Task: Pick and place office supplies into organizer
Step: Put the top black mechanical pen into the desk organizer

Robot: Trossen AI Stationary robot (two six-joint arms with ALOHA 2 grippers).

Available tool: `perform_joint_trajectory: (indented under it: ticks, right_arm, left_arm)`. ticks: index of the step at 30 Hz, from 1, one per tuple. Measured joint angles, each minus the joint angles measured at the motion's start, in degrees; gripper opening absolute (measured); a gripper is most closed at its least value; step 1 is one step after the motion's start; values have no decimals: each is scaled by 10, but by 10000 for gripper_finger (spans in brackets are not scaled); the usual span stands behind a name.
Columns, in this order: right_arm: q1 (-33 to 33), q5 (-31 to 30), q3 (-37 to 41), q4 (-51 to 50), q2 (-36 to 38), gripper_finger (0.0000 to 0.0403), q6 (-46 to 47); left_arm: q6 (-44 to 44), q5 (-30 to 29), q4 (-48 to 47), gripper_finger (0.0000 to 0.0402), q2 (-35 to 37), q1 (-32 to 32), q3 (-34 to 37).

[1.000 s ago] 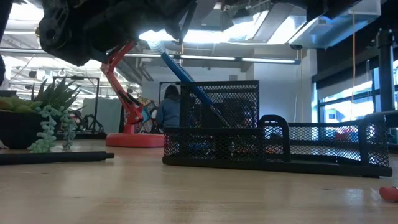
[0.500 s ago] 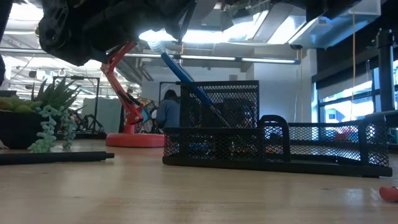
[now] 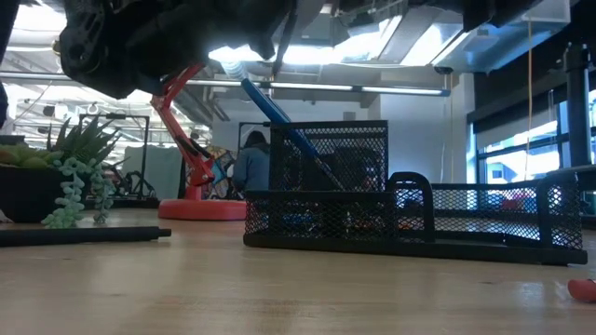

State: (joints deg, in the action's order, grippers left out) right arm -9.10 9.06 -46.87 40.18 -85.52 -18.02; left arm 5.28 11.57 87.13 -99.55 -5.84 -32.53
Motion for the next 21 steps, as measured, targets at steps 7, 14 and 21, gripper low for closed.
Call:
perform_joint_trajectory:
  ticks: [7, 14, 21]
  right_arm:
    - [0, -4, 1, -48, -1, 39, 30]
    - [1, -4, 1, -97, -1, 39, 74]
    - [4, -6, 1, -174, -1, 40, 123]
  left_arm:
    - [-23, 4, -13, 153, 27, 0, 20]
    - [-27, 0, -19, 154, 73, -2, 49]
    - [-31, 1, -21, 154, 88, -2, 69]
